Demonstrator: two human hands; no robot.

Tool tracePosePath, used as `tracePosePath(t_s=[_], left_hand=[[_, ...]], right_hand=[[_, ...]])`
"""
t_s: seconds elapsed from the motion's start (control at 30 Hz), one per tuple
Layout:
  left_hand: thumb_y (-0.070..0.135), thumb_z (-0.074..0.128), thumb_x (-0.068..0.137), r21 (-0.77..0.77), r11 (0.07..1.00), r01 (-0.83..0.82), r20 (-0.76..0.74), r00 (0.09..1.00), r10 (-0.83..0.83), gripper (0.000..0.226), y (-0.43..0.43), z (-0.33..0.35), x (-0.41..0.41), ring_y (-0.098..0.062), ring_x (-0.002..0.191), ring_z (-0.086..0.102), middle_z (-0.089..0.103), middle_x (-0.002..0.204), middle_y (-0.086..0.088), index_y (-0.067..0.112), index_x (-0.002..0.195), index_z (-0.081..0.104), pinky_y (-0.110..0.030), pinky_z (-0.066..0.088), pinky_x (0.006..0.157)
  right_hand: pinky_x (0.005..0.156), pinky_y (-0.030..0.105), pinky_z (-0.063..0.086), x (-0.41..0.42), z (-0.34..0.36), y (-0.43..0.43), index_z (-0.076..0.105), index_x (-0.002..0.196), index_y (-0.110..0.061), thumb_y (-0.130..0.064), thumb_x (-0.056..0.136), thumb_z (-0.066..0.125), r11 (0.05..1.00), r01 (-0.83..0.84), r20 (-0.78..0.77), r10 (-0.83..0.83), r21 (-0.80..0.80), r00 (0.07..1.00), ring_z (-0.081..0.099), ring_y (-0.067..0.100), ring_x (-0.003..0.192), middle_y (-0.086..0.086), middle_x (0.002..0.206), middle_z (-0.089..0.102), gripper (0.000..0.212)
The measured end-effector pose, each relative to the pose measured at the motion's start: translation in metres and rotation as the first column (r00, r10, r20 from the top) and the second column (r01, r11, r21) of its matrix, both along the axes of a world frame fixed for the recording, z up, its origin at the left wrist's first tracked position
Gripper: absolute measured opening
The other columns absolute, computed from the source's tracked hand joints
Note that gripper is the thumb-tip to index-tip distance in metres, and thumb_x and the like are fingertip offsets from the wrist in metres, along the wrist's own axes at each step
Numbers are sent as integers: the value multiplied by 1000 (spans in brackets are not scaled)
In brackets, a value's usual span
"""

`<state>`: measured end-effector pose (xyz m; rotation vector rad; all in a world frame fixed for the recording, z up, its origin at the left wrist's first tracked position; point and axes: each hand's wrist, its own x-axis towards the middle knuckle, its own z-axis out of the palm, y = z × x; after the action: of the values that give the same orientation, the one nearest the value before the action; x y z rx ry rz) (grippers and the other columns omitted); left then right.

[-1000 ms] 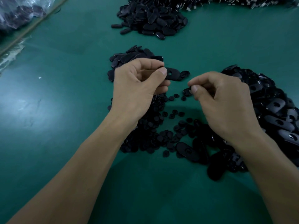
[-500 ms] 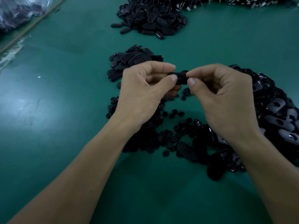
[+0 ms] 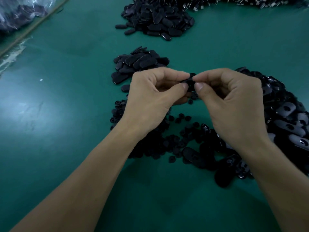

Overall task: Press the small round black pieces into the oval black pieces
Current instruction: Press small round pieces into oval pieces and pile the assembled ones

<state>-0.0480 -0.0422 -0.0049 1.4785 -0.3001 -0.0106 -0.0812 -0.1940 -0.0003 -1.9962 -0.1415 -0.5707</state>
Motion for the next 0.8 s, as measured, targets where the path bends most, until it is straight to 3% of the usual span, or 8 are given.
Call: tracePosePath(t_s=[0.4, 0.6, 0.8], left_hand=[[-4, 74, 86, 38, 999, -16, 52, 999, 14, 19, 0, 0, 0, -24, 78, 77, 78, 83, -8, 13, 91, 76, -30, 62, 72], [1, 76, 83, 163, 984, -75, 123, 991, 55, 22, -1, -3, 0, -17, 73, 76, 78, 79, 1, 22, 88, 76, -34, 63, 74], [3, 79, 81, 345, 922, -177, 260, 962, 87, 23, -1, -2, -3, -1, 73, 71, 73, 78, 13, 23, 91, 75, -19, 57, 71]], right_hand=[[73, 19, 56, 0, 1, 0, 66, 90, -38, -12, 93, 69, 999, -21, -36, 22, 33, 999, 70, 4, 79, -17, 82, 71, 26], [70, 42, 59, -1, 1, -1, 53, 78, -35, -15, 89, 73, 999, 45, -78, -44, 11, 996, 69, 14, 74, -7, 77, 68, 30], [62, 28, 57, -5, 1, 6, 50, 71, -34, -12, 87, 77, 993, 98, -41, -101, -67, 994, 68, 10, 68, -9, 74, 68, 38]])
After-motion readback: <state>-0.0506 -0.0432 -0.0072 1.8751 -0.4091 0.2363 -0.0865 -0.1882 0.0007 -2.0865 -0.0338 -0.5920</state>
